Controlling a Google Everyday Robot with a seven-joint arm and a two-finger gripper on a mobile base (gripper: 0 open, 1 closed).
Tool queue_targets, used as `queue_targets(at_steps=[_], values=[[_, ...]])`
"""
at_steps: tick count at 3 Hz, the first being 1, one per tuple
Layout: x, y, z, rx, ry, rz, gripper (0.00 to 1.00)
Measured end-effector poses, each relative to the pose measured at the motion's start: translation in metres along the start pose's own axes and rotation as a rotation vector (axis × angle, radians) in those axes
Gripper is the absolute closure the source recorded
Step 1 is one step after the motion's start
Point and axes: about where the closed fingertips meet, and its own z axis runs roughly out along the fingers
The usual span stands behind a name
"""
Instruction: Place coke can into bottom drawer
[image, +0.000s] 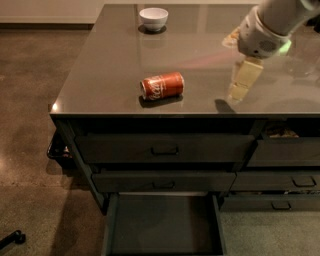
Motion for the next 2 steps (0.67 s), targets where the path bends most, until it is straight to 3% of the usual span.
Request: queue_targets(at_steps=[1,2], values=[[-0.016,-0.032,0.025,-0.044,-0.020,-0.067,0.00],[-0.038,-0.067,0.054,-0.063,-0.083,-0.121,0.00]])
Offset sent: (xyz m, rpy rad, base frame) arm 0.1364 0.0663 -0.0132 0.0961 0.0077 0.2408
